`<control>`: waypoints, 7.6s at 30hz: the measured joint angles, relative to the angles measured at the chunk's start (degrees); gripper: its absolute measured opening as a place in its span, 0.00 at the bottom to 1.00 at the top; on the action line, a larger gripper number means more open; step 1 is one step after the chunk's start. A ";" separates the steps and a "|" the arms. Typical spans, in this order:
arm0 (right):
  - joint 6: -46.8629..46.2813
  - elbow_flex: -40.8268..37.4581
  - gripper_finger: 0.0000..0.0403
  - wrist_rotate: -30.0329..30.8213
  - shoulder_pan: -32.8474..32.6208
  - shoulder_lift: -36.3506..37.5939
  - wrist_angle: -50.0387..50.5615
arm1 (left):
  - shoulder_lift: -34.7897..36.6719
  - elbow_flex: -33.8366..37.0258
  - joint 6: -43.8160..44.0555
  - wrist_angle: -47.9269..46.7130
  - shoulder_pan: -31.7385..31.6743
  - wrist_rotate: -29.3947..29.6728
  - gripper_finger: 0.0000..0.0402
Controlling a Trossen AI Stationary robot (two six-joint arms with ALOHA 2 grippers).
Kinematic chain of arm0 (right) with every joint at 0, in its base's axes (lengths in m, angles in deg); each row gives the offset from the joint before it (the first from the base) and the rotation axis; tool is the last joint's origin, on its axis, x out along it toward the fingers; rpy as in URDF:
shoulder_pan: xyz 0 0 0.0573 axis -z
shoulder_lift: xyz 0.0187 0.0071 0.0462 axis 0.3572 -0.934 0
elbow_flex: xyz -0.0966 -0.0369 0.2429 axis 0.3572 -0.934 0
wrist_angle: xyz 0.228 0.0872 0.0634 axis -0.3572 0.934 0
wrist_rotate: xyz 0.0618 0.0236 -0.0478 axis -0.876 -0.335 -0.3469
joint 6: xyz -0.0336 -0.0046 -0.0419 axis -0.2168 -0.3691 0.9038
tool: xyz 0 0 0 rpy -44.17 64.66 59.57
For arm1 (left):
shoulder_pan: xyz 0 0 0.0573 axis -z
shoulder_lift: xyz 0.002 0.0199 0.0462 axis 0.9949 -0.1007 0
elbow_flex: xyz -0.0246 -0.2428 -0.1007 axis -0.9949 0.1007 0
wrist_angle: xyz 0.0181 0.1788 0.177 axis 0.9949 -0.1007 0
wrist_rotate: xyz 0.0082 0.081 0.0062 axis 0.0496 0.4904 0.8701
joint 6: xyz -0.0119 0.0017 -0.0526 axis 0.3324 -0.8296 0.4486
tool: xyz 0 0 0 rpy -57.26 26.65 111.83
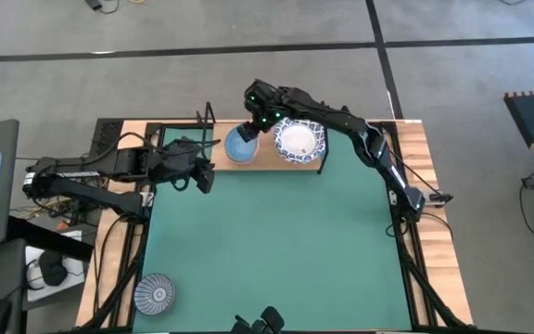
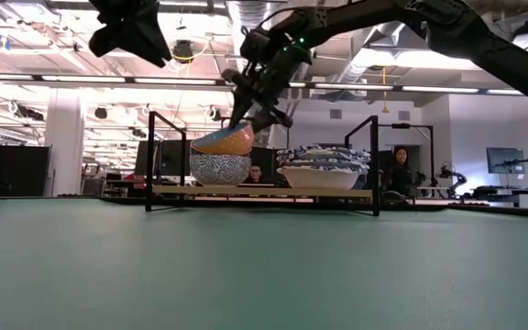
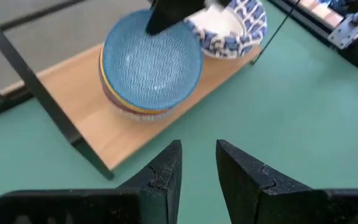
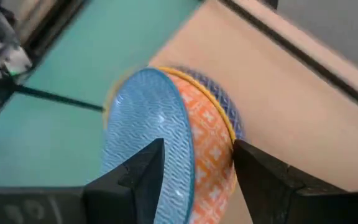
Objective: Place and stack bowls onto a shelf
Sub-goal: Stack the light blue bowl on top of the yellow bowl on the shelf, then stack the blue bowl on top of the light blue bowl on the shelf
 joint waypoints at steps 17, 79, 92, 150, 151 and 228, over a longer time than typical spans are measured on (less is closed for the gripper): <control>7.47 -1.57 0.51 4.74 -0.74 0.54 -5.68 | 0.02 0.00 2.95 -1.88 2.41 0.62 0.21; 18.16 -1.52 0.49 8.98 -10.22 0.42 6.87 | 0.02 0.02 -2.30 -4.13 3.87 3.34 0.21; 17.49 -0.46 0.49 9.05 -10.15 1.07 9.57 | 0.21 0.02 -2.79 -4.93 3.87 1.49 0.21; 19.37 -15.52 0.41 14.30 -16.21 0.54 -8.79 | 5.23 10.13 -1.78 -21.08 12.91 -33.13 0.21; 18.34 -15.52 0.42 11.93 -16.40 0.54 -8.60 | 5.27 10.74 -2.39 -21.07 13.17 -36.32 0.21; 4.69 -15.61 0.52 4.22 -20.41 11.24 -1.89 | -12.70 22.71 32.59 1.71 55.29 -33.78 0.02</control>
